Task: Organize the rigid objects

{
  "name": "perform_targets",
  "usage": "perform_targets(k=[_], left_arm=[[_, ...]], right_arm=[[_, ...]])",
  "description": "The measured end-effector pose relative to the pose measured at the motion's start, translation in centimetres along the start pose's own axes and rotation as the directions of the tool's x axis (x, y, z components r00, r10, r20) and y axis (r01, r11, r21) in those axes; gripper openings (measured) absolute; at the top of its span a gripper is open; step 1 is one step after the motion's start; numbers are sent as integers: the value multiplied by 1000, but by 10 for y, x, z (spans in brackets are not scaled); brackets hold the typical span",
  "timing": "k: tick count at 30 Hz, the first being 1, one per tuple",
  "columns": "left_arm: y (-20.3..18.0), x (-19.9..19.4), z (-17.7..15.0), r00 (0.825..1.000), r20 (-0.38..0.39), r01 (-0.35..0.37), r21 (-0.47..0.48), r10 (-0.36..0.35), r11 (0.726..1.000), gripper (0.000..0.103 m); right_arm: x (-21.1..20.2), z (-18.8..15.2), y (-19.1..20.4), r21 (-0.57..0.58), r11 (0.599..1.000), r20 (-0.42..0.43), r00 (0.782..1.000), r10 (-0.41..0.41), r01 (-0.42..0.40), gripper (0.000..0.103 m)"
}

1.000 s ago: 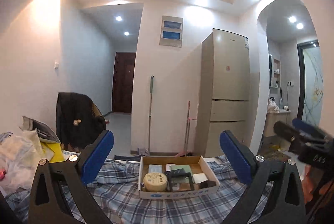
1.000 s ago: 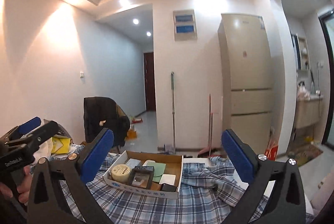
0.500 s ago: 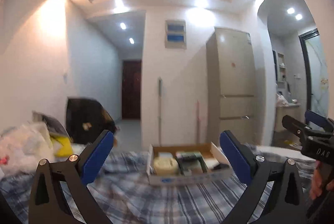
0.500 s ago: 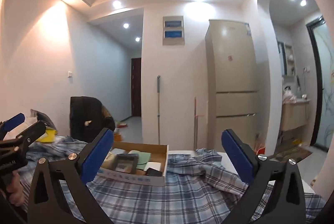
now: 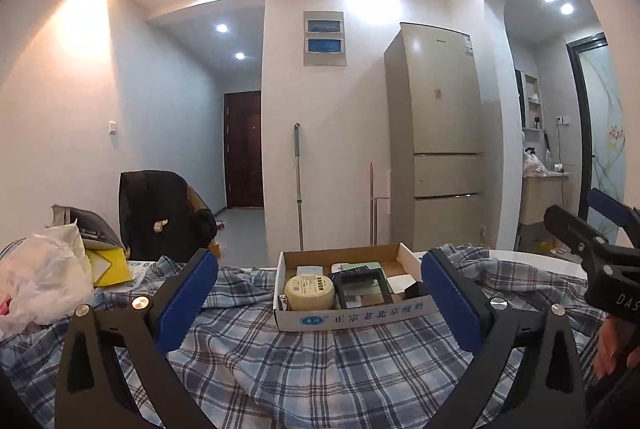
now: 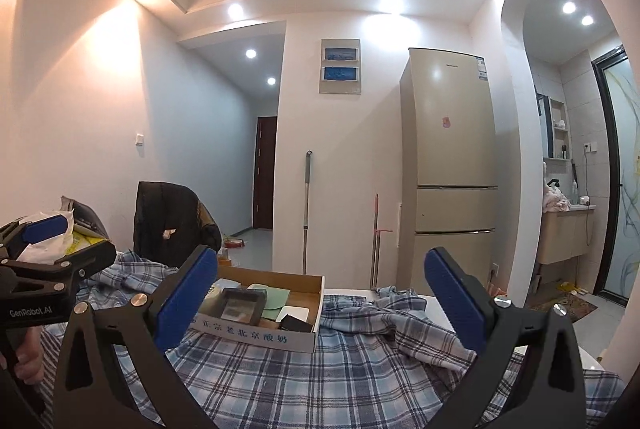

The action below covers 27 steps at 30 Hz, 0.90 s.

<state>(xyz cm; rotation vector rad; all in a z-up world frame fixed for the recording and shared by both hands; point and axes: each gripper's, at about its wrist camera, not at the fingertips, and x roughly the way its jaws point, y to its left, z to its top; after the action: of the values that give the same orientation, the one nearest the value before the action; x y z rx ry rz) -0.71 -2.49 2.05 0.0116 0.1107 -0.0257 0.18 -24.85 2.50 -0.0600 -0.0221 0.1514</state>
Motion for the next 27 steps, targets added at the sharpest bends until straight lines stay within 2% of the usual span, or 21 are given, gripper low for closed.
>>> perform_targets(k=[12,27], left_arm=[[0,-6,0,999,31,-27,1,27,1000,103],[-1,-2,-2,999,13,-30,8,29,1000,103]], right_arm=[[-2,1,-4,12,1000,7,1000,-12,12,103],[-4,2,-4,-5,1000,-1,1000,-14,14,103]])
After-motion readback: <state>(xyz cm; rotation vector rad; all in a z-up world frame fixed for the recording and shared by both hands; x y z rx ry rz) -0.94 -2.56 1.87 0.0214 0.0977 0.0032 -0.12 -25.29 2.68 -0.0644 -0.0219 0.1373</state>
